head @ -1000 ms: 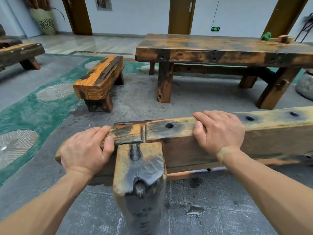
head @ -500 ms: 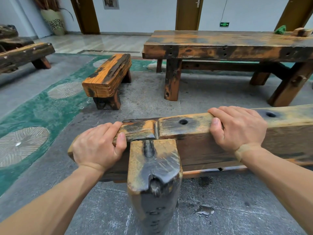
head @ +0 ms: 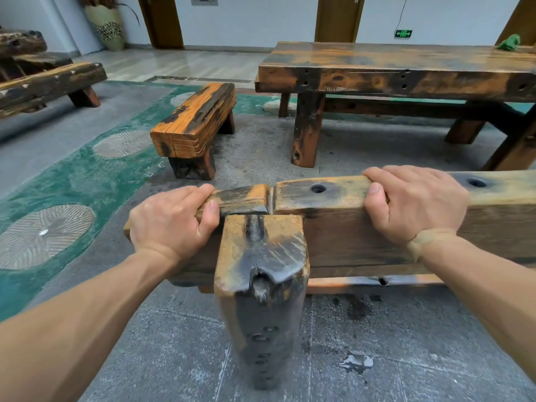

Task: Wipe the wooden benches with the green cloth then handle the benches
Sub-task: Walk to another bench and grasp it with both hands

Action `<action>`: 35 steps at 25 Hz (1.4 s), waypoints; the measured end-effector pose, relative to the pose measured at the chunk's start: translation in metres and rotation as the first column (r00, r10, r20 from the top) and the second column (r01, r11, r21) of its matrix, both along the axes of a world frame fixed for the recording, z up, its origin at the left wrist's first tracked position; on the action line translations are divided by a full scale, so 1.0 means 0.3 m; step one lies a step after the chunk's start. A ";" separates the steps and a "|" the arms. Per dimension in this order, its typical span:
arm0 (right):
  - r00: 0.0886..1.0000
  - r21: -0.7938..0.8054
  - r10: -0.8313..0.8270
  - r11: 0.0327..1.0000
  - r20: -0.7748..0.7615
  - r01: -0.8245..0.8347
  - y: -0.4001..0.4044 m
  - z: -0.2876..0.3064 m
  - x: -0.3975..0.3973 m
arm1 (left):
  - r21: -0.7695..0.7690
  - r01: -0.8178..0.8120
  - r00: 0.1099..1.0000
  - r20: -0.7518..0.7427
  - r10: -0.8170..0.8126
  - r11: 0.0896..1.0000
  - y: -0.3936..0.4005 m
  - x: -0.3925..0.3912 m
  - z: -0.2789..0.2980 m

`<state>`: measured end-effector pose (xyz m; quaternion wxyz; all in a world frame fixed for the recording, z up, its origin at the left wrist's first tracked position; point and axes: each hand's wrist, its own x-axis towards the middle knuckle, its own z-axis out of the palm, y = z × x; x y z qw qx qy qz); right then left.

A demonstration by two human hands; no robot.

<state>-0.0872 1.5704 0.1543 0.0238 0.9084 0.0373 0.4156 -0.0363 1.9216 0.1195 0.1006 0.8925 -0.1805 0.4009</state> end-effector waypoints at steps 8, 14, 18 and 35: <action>0.997 0.035 -0.071 0.997 -0.003 0.071 0.057 -0.013 0.329 | 0.008 0.012 0.997 0.073 -0.012 1.000 0.026 0.400 -0.006; 0.989 0.040 -0.145 0.989 -0.006 0.145 0.081 -0.005 0.612 | 0.011 0.046 0.999 0.025 -0.046 0.999 0.020 0.747 0.000; 0.982 0.031 -0.187 0.982 -0.023 0.187 0.087 -0.007 0.776 | 0.026 0.074 0.996 0.046 -0.075 0.997 0.012 0.946 0.003; 0.955 0.009 -0.296 0.955 0.000 0.296 0.073 -0.004 1.251 | 0.016 0.183 0.979 -0.094 -0.180 0.983 -0.038 1.533 0.001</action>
